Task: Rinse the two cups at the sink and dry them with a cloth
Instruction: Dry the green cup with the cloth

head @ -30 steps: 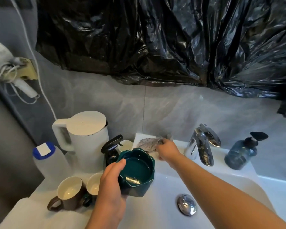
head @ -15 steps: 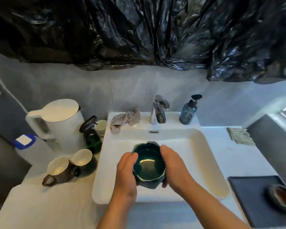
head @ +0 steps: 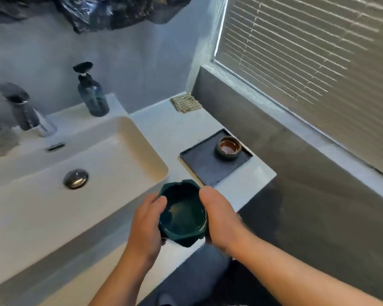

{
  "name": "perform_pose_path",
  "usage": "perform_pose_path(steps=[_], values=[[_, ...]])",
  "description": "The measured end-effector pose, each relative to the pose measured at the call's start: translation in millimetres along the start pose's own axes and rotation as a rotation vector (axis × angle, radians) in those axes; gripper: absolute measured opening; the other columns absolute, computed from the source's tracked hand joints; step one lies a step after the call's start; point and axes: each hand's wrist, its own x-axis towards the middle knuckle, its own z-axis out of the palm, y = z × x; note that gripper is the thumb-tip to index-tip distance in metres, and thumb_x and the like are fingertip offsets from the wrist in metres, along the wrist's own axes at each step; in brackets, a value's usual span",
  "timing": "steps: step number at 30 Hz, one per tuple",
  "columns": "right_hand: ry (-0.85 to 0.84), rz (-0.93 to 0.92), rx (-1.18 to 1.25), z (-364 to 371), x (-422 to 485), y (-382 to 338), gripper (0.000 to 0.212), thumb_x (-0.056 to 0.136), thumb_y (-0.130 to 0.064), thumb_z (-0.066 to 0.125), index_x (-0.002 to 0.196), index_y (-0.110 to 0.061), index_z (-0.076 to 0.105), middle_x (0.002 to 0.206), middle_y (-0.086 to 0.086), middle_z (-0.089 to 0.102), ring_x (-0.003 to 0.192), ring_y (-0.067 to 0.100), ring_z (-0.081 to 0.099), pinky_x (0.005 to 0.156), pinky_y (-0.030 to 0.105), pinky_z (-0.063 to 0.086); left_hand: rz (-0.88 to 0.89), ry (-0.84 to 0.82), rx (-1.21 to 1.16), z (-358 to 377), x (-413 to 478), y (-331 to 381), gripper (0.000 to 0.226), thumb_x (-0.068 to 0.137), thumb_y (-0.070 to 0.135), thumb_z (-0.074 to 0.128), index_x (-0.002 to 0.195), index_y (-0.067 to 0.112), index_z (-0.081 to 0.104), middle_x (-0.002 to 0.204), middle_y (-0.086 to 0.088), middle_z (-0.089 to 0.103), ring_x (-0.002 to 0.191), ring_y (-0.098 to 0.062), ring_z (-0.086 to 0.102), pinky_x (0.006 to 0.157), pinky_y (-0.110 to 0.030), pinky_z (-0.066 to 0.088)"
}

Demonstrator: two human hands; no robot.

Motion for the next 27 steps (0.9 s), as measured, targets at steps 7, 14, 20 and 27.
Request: perform_pose_path(steps=[7, 14, 20, 27], values=[[0.033, 0.019, 0.143, -93, 22, 64, 0.030, 0.079, -0.052, 0.040, 0.071, -0.024, 0.051, 0.080, 0.006, 0.051, 0.060, 0.017, 0.054, 0.040, 0.029, 0.041, 0.009, 0.082, 0.065, 112, 23, 7, 0.029, 0.075, 0.042, 0.049, 0.082, 0.014, 0.055, 0.065, 0.000, 0.053, 0.052, -0.014, 0.045, 0.041, -0.026, 0.031], [-0.071, 0.096, 0.427, -210, 44, 132, 0.024, 0.101, -0.031, 0.042, 0.084, -0.020, 0.055, 0.083, -0.007, 0.056, 0.072, -0.007, 0.053, 0.066, 0.016, 0.047, -0.044, 0.204, 0.014, 243, 36, -3, 0.033, 0.071, 0.048, 0.058, 0.083, 0.017, 0.063, 0.071, 0.005, 0.064, 0.066, -0.020, 0.055, 0.052, -0.031, 0.037], [-0.151, 0.223, 0.555, -252, 47, 169, 0.019, 0.089, -0.044, 0.055, 0.082, -0.027, 0.062, 0.080, -0.002, 0.064, 0.084, 0.025, 0.064, 0.068, 0.042, 0.051, -0.139, 0.231, -0.016, 300, 28, -3, 0.032, 0.100, 0.025, 0.048, 0.093, 0.009, 0.074, 0.096, -0.014, 0.075, 0.084, -0.021, 0.067, 0.066, -0.028, 0.052], [-0.337, 0.318, 0.572, -257, 71, 179, 0.033, 0.085, -0.046, 0.053, 0.104, -0.021, 0.062, 0.110, 0.013, 0.065, 0.101, 0.035, 0.066, 0.066, 0.050, 0.062, -0.118, 0.324, 0.053, 302, 36, -7, 0.024, 0.093, 0.034, 0.055, 0.097, 0.021, 0.075, 0.095, -0.005, 0.076, 0.086, -0.019, 0.069, 0.068, -0.030, 0.050]])
